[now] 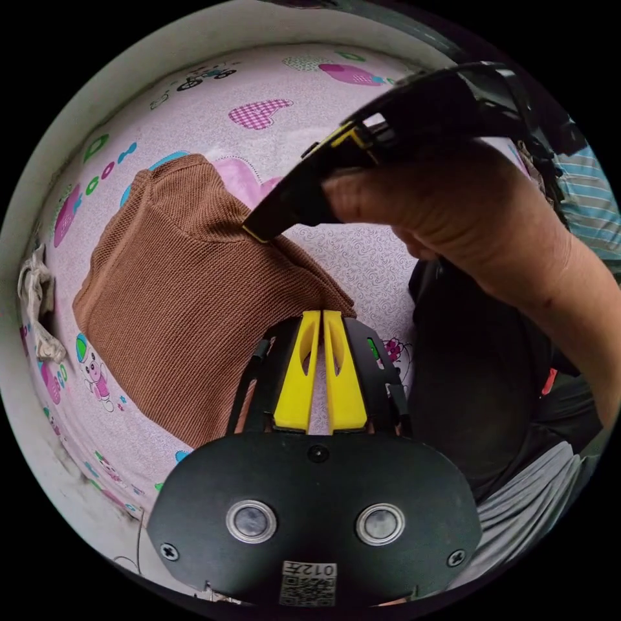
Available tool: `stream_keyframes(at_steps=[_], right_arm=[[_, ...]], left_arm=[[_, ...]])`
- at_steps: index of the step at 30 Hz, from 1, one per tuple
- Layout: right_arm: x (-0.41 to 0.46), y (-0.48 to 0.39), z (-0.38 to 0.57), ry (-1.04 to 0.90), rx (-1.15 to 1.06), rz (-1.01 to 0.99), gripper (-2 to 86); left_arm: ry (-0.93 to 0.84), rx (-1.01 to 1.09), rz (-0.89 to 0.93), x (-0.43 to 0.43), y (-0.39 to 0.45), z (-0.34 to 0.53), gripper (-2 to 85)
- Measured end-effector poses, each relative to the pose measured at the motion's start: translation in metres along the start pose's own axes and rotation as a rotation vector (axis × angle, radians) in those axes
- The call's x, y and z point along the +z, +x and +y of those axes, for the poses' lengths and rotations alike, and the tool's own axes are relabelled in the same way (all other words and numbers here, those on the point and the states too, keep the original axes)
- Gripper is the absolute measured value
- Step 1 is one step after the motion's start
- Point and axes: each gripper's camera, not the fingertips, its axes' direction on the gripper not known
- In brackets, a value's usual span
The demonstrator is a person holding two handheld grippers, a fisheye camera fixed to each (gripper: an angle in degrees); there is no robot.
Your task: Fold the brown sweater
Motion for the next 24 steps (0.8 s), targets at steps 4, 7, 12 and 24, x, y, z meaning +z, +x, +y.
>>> stream_keyframes(at_steps=[4,7,12,24], right_arm=[[-0.025,0.011,0.037,0.028,0.099,-0.089,-0.3],[-0.064,0.028,0.084,0.122,0.160,-0.124,-0.3],[-0.136,0.071,0.202,0.299,0.254,-0.144,-0.4],[-0.254,0.152,0.593,0.477,0.570,0.179,-0.8]], left_arm=[[-0.010,0.014,-0.034,0.001,0.011,0.006,-0.1],[-0.005,0.016,-0.027,0.001,0.012,0.015,0.0],[0.032,-0.009,0.020,-0.017,0.010,0.039,0.3],[0.398,0.456,0.013,-0.139,0.196,0.052,0.7]])
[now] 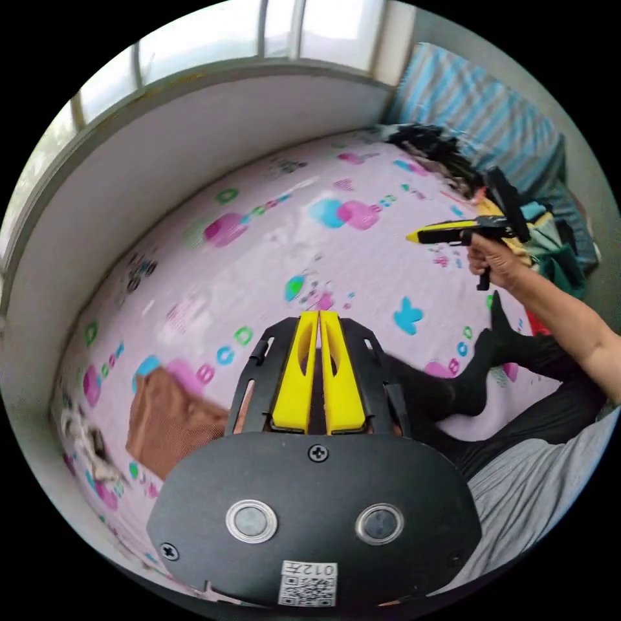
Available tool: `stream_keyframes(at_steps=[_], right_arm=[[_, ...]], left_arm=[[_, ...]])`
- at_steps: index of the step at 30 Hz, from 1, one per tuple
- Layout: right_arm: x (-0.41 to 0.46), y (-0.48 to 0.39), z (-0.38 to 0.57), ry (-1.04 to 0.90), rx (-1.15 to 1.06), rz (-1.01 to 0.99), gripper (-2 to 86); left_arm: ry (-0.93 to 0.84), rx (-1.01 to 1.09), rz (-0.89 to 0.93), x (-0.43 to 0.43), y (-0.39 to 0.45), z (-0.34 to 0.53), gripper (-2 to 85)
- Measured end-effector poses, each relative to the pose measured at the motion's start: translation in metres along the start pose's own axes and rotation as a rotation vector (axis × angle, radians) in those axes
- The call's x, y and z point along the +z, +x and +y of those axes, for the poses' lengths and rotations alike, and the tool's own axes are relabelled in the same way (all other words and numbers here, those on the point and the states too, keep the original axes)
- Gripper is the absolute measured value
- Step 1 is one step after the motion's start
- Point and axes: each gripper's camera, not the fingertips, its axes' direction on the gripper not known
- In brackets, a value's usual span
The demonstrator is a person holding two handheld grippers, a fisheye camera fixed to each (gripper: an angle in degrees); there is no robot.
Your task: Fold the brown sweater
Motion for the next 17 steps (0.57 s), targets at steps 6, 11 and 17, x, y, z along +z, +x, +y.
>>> stream_keyframes(at_steps=[6,11,17], right_arm=[[-0.122,0.140,0.145,-0.037,0.222,0.278,-0.9],[-0.212,0.239,0.293,-0.215,0.434,0.470,-0.9],[-0.300,0.297,0.475,-0.310,0.711,0.516,0.8]], left_arm=[[-0.006,0.336,0.265,0.033,0.159,-0.060,0.6],[-0.096,0.561,0.474,0.074,0.317,-0.068,0.5],[-0.138,0.768,0.529,0.090,0.474,-0.045,0.5]])
